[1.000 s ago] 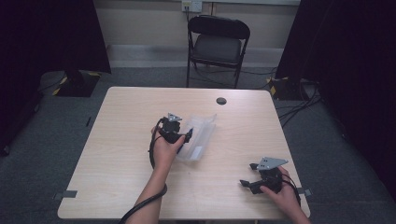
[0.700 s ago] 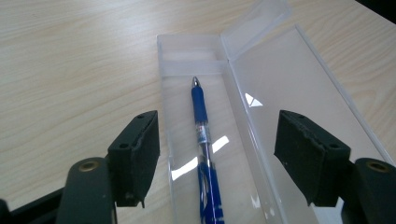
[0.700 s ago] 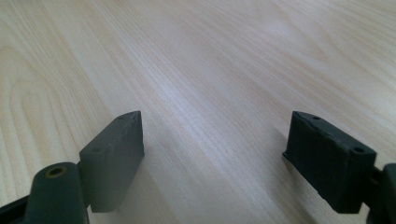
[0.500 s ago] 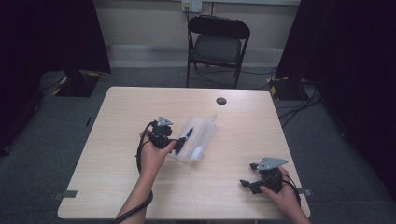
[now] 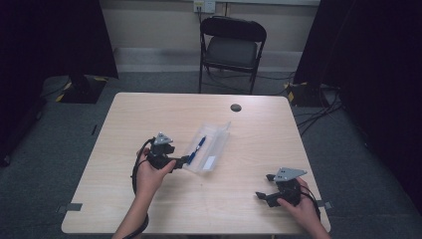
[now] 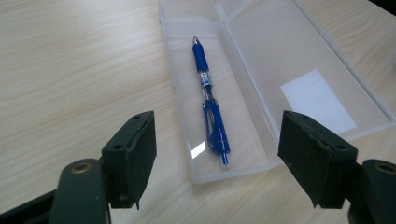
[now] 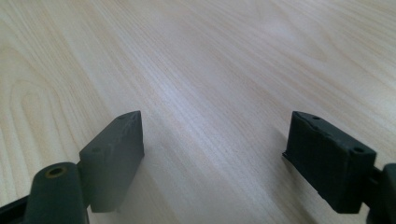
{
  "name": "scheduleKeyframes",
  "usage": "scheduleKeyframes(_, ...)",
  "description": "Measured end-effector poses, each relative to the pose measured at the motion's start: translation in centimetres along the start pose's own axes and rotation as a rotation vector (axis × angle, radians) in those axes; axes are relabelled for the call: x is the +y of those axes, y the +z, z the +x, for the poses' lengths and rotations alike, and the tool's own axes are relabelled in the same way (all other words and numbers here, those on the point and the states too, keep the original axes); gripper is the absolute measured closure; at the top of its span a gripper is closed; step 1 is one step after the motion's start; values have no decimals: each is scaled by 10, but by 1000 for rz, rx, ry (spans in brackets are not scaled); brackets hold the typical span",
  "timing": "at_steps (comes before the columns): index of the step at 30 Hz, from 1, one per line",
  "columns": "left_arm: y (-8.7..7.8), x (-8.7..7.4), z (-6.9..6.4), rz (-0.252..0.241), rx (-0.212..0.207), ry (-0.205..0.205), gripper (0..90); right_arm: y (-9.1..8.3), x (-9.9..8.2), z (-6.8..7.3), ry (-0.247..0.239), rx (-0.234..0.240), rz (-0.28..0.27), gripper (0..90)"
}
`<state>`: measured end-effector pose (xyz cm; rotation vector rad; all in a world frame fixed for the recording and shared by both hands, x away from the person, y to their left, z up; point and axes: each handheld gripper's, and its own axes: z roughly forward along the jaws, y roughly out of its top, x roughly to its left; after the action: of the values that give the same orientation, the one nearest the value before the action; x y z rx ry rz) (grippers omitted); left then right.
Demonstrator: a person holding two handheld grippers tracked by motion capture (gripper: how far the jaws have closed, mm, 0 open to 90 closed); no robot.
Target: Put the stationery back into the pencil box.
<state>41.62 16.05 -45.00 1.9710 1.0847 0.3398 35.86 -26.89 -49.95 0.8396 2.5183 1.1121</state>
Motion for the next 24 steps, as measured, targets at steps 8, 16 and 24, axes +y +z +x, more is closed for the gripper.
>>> scheduleKeyframes(8, -9, -14, 4, -12, -8, -16, 279, 0, 0, 0, 0, 0, 0, 181)
scheduleKeyframes(16, -16, -26, 10, -19, -2, -23, 279, 0, 0, 0, 0, 0, 0, 180)
scheduleKeyframes(24, -22, -47, 14, -10, 5, -27, 279, 0, 0, 0, 0, 0, 0, 181)
